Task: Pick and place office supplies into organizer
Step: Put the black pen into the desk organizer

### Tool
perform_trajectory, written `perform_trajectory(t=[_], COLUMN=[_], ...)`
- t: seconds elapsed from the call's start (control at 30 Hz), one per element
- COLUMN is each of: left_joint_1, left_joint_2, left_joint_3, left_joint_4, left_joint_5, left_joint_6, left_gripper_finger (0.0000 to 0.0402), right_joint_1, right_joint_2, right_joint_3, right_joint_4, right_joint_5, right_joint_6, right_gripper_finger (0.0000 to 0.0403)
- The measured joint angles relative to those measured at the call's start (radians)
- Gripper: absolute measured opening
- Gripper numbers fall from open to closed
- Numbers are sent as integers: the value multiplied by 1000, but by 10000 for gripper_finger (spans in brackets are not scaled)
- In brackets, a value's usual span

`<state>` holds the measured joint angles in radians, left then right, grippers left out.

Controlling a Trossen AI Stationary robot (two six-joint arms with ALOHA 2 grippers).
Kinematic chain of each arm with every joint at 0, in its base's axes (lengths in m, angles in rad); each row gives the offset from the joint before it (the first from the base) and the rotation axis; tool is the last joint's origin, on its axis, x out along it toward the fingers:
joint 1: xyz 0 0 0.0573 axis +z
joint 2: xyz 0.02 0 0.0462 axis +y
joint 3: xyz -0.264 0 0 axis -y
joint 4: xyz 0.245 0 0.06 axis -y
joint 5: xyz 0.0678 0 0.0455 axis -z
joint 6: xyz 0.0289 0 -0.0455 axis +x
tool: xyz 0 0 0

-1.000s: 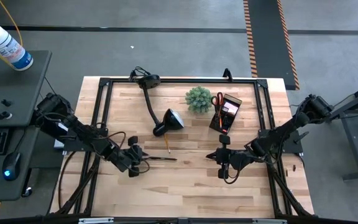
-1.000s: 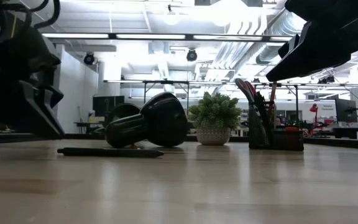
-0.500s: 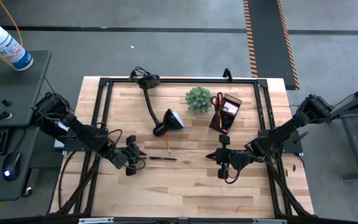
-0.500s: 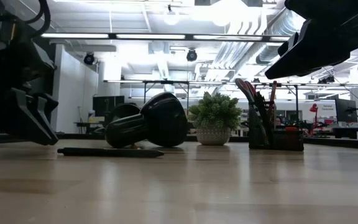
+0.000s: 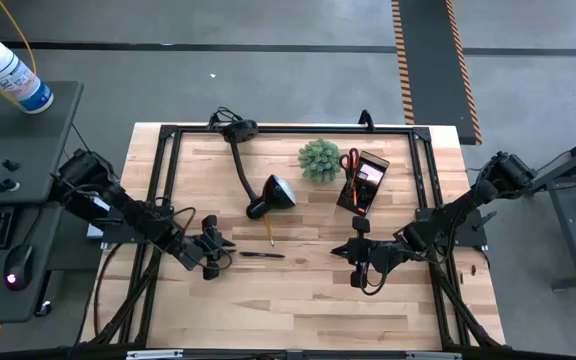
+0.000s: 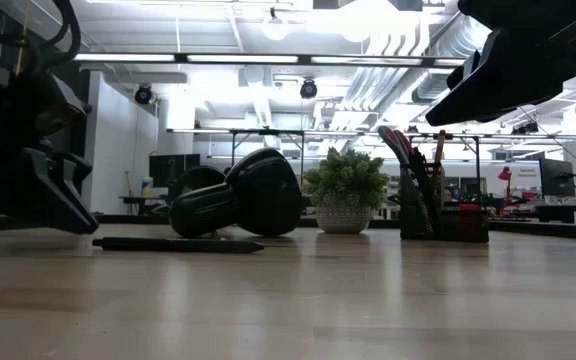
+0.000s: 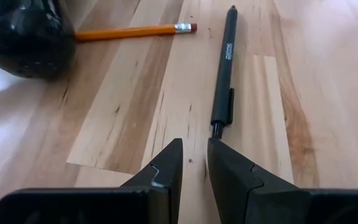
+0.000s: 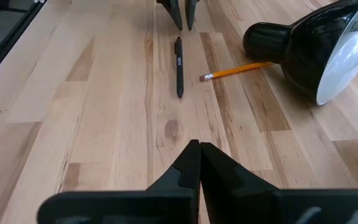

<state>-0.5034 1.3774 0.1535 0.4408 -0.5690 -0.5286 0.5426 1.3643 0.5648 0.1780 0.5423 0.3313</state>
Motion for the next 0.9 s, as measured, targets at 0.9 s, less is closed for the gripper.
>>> perform_trajectory(t=[0.9], left_joint_1=[0], left_joint_2=[132], left_joint_3=[2], left_joint_4=[138], left_joint_5=[35], left_joint_6=[-21], left_gripper_finger=[69], right_joint_1=[0], right_joint_2=[0], right_joint_3=[0], right_joint_4=[1], right_joint_5=[0], right_joint_6=[0], right_gripper_finger=[0])
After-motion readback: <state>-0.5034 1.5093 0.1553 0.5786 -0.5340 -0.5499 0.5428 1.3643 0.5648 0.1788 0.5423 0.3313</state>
